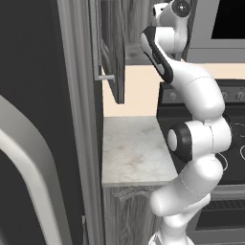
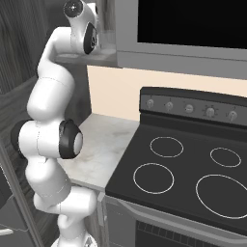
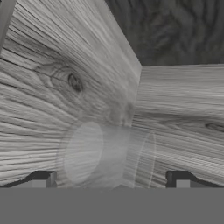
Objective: There is a bowl on the dining counter. Grab a lemon wedge from the fridge and place it in the bowl. Then get the liquor bottle and glass cup from the cabinet and place them next to the bowl.
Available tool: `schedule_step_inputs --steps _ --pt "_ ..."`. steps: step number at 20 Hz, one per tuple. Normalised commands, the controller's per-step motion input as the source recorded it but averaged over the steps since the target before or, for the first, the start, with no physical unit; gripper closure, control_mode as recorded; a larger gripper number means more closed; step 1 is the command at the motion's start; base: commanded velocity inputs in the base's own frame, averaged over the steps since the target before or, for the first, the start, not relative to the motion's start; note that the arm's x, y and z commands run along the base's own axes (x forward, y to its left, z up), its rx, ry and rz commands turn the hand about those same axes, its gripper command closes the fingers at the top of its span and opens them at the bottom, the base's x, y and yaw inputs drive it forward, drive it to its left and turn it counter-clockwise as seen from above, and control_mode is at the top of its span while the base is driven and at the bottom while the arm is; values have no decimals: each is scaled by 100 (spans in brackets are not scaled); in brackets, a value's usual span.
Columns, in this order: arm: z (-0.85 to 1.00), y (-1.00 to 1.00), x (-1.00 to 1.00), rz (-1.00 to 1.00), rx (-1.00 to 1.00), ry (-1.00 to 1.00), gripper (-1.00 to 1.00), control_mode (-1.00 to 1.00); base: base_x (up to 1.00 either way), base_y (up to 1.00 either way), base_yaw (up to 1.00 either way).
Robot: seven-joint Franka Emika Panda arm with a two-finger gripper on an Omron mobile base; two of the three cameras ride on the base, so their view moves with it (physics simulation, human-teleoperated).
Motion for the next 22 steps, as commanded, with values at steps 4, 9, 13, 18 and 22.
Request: schedule_step_inputs --steps 4,9,13,18,22 --pt "0 0 14 0 0 0 -100 -100 0 0 0" --pt "-11 0 4 0 -2 0 -100 -100 0 0 0" --pt "-22 0 0 0 -1 0 -100 -100 0 0 0" --pt "-23 0 0 0 -3 1 -100 -100 0 0 0" --pt "-22 0 0 0 -4 4 -100 -100 0 0 0"
